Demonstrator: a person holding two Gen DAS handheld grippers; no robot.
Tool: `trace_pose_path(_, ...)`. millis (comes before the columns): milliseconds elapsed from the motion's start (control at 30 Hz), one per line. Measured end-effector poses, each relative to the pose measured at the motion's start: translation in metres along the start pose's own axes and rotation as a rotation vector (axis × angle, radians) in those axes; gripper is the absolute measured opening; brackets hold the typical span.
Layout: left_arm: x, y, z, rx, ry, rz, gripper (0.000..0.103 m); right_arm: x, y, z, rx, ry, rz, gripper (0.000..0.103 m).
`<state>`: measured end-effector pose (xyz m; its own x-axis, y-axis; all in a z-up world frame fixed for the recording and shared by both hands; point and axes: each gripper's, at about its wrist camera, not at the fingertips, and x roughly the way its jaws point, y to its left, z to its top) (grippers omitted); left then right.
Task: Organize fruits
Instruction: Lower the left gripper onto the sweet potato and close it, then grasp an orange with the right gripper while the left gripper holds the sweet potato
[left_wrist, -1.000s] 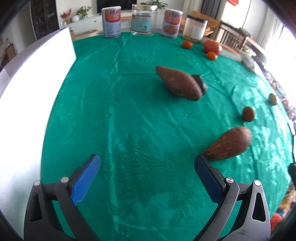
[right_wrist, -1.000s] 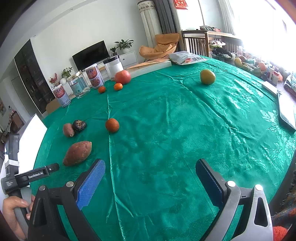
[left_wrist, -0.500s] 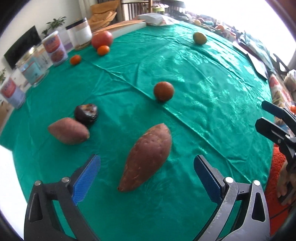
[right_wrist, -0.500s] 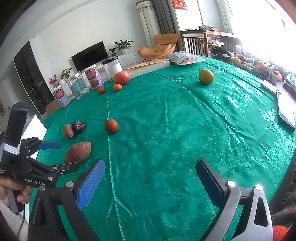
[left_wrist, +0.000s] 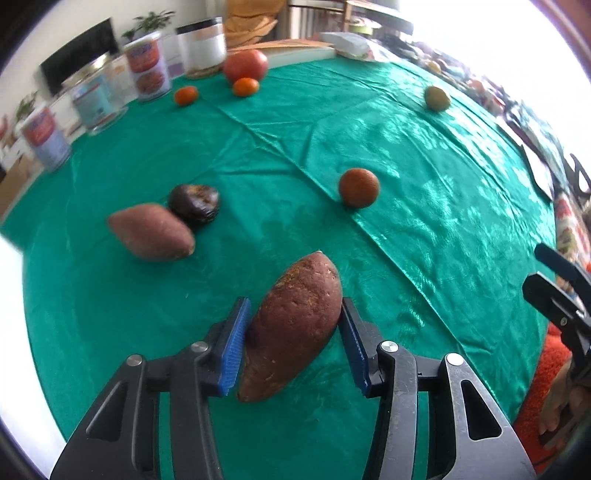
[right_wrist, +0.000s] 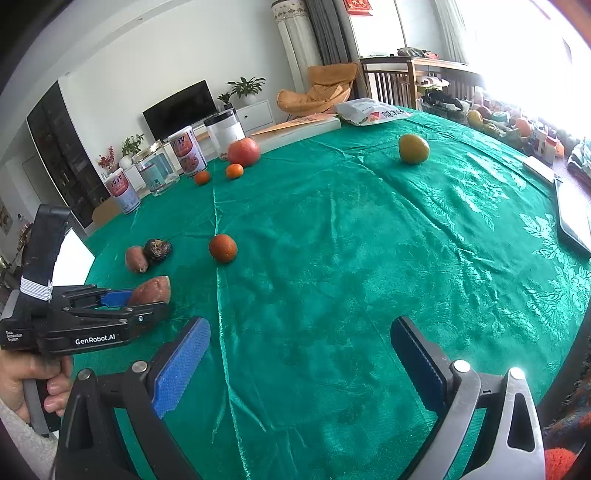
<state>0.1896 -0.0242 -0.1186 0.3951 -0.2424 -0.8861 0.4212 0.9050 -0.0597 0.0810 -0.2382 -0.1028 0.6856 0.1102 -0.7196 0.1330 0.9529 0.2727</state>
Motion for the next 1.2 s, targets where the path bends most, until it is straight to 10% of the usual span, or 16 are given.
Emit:
trace_pose_path(133, -0.024, 0.025, -0.032, -0.233, -0.001, -0.053, 0.049, 0.038, 0.002, 0.021, 0.063, 0.168, 0.254, 0.098)
trace_pose_path(367, -0.054, 0.057, -0.071, -0.424, -0.034, -0.089, 0.048, 0.117, 0.073, 0.078, -0.217, 0.344, 0.183, 0.077)
trace_pose_path(567, -0.051, 0.073, -0.076, -0.458, -0.049, -0.052, 0.047, 0.152, 0.088, 0.087, -0.28, 0.406, 0.119, 0.029)
trace_pose_path(1067, -0.021, 0.061, -0.066, -0.344, -0.026, 0.019, 0.045, 0.1, 0.061, 0.064, -0.2, 0.427, 0.245, 0.028)
trace_pose_path(1200, -0.026, 0.063, -0.067, -0.341, -0.02, -0.001, 0.076, 0.091, 0.052, 0.059, -0.148, 0.437, 0.297, 0.028)
